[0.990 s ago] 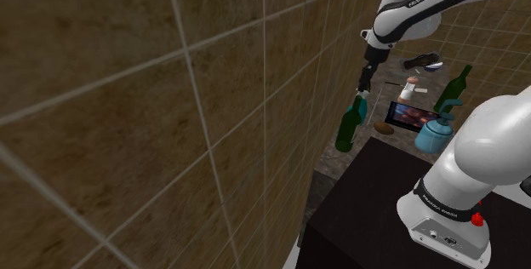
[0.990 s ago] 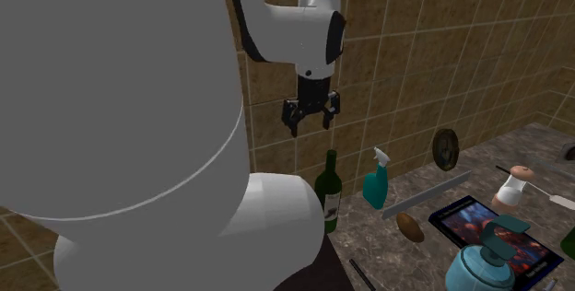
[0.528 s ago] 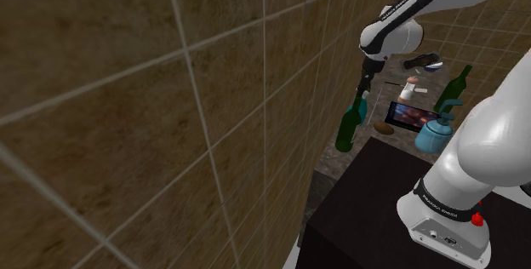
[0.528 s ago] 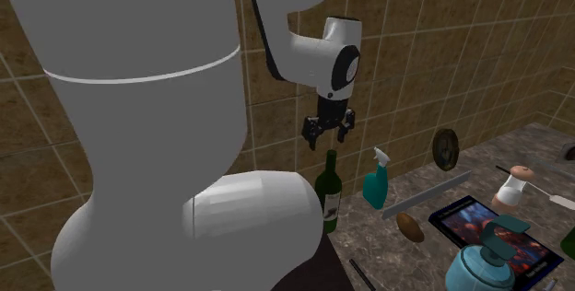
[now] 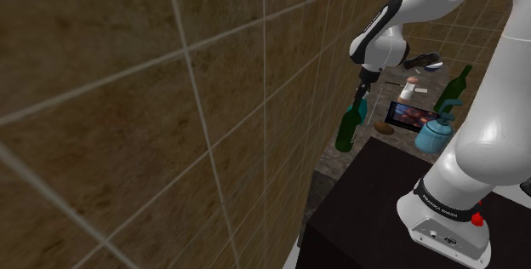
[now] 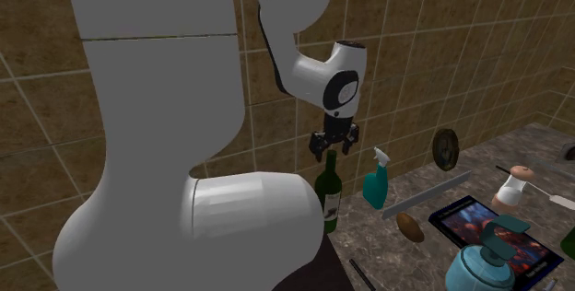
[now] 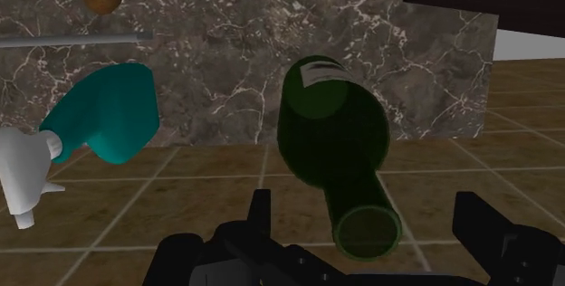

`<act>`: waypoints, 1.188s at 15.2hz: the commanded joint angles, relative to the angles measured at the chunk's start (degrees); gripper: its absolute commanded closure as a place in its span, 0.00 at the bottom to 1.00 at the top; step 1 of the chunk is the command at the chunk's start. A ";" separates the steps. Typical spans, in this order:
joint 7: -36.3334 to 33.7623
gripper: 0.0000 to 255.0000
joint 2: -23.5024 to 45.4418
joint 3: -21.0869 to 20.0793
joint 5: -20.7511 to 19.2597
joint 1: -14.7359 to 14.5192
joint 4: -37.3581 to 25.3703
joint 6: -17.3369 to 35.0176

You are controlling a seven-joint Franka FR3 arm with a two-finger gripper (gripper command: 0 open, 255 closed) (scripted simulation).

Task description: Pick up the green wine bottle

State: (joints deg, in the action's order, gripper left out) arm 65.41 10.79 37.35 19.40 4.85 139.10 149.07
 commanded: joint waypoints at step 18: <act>-2.00 1.00 -2.12 1.35 -2.85 -0.84 0.07 -1.41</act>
State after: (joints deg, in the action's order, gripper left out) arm 64.24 9.19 38.37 17.49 4.33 139.46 148.31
